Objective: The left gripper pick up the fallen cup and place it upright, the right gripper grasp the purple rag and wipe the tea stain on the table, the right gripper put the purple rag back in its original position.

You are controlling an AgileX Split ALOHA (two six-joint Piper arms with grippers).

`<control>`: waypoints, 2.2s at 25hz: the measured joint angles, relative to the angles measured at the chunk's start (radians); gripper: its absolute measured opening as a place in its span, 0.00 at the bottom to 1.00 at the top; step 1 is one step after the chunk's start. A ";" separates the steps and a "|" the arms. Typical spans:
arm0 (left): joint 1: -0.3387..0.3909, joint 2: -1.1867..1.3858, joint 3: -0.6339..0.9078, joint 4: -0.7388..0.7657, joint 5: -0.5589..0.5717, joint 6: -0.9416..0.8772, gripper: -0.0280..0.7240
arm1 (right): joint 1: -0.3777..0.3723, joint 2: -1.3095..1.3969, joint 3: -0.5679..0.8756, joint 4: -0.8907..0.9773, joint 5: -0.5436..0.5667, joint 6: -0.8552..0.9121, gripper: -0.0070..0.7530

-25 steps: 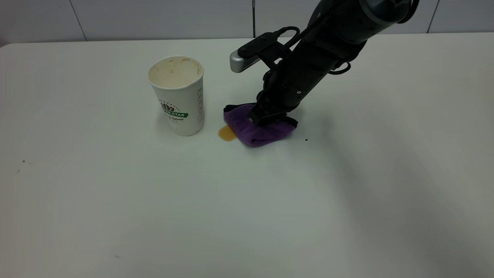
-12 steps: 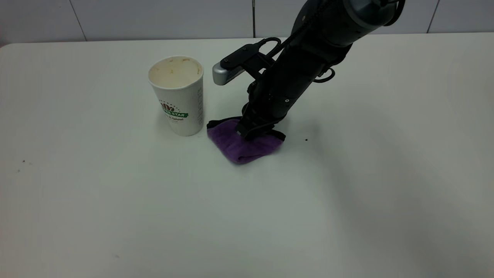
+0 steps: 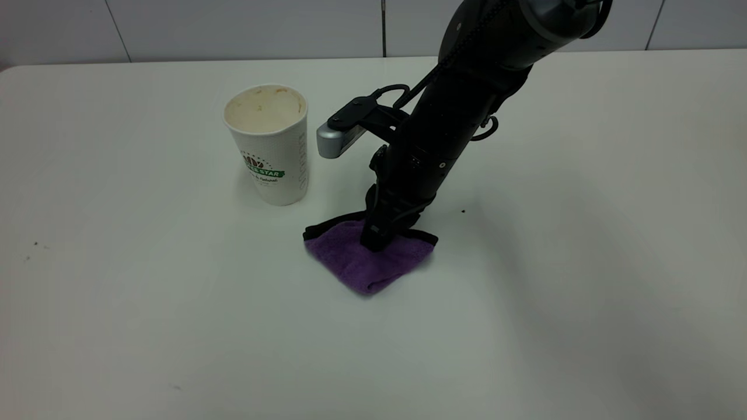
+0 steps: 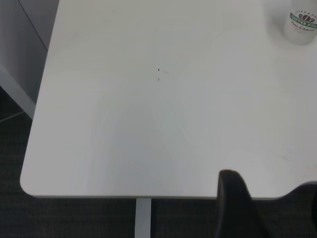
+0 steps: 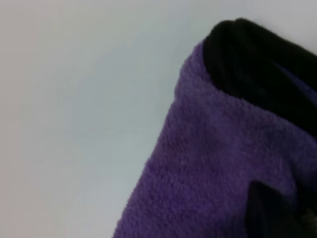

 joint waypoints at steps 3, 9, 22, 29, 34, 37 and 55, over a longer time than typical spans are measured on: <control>0.000 0.000 0.000 0.000 0.000 0.000 0.59 | 0.002 0.000 0.000 0.000 -0.049 0.029 0.07; 0.000 0.000 0.000 0.000 0.000 0.000 0.59 | -0.003 0.000 0.000 0.002 -0.272 0.114 0.08; 0.000 0.000 0.000 0.000 0.000 0.000 0.59 | -0.280 -0.009 -0.001 -0.120 -0.122 0.315 0.08; 0.000 0.000 0.000 0.000 0.000 0.000 0.59 | -0.418 -0.010 -0.010 -0.162 0.055 0.364 0.08; 0.000 0.000 0.000 0.000 0.000 0.000 0.59 | -0.439 -0.010 -0.009 -0.189 0.126 0.373 0.09; 0.000 0.000 0.000 0.000 0.000 0.000 0.59 | -0.439 -0.011 -0.009 -0.226 0.128 0.419 0.12; 0.000 0.000 0.000 0.000 0.000 0.000 0.59 | -0.443 -0.276 0.000 -0.397 0.350 0.560 0.71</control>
